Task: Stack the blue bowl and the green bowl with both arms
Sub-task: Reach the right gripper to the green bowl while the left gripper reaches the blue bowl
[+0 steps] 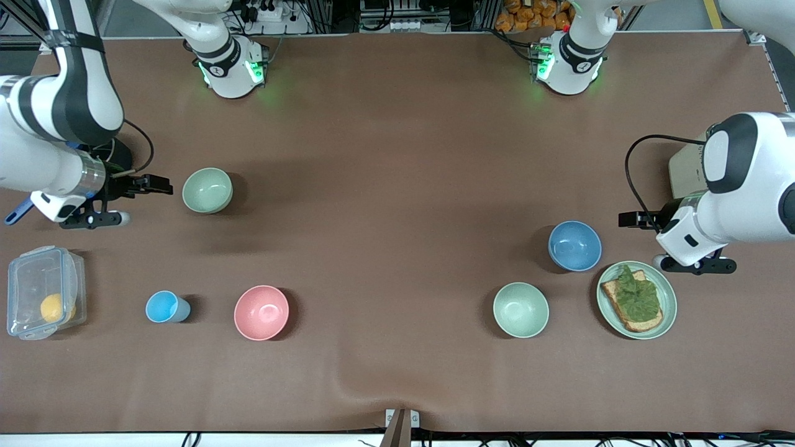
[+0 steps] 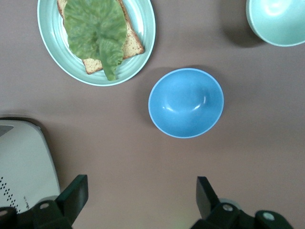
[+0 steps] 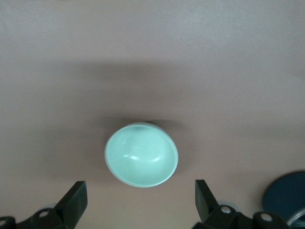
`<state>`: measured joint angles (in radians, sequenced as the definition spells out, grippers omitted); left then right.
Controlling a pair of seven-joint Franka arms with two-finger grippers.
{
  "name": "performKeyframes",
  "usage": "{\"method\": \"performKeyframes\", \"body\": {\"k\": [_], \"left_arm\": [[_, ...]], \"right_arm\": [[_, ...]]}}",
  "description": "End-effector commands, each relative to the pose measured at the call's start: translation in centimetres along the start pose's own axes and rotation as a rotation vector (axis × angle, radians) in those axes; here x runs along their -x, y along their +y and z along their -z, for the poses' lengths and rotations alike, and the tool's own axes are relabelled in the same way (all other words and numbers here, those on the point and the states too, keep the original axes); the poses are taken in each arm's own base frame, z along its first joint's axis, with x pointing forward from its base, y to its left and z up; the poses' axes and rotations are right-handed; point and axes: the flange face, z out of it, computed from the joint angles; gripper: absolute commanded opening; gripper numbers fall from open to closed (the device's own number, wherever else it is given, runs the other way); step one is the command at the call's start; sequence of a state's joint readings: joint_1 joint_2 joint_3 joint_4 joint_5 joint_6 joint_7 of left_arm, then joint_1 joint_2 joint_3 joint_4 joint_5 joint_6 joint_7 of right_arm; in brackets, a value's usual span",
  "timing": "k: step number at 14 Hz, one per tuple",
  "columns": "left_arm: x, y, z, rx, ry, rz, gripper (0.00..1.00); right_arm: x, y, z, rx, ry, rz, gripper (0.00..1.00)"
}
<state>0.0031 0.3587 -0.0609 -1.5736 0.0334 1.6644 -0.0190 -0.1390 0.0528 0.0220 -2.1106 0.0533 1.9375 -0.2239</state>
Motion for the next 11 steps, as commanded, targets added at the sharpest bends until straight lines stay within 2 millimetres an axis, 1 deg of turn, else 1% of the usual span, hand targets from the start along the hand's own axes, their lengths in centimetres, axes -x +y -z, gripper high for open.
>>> {"method": "performKeyframes", "body": {"k": [1,3,5,6,8,9,10,11], "left_arm": [[-0.9,-0.8,-0.7,0.006,0.012,-0.007,1.0],[-1.3,-0.8,-1.5,0.007,0.012,-0.007,1.0],[-1.9,-0.6,-3.8,0.007,0.013,-0.01,1.0],[-1.9,-0.4,-5.1,0.008,0.012,-0.011,1.0],[-1.1,-0.3,-7.9,0.006,0.003,-0.014,1.0],[-0.5,-0.1,-8.8,0.005,0.004,-0.015,1.0],[0.2,0.0,-10.0,0.004,0.006,-0.018,1.0],[0.6,0.2,-11.0,0.002,0.024,-0.021,1.0]], "right_arm": [[3.3,2.6,-4.0,-0.016,0.034,0.035,1.0],[4.1,2.6,-6.8,-0.007,0.053,0.03,1.0],[5.0,2.5,-9.3,0.006,0.08,0.027,1.0],[5.3,2.1,-10.5,0.015,0.1,0.031,1.0],[6.2,1.5,-13.5,0.047,0.168,0.043,1.0],[6.4,1.1,-14.6,0.054,0.18,0.049,0.97],[6.4,1.0,-14.9,0.054,0.178,0.052,0.93],[6.4,1.0,-15.0,0.055,0.177,0.055,0.83]]}}
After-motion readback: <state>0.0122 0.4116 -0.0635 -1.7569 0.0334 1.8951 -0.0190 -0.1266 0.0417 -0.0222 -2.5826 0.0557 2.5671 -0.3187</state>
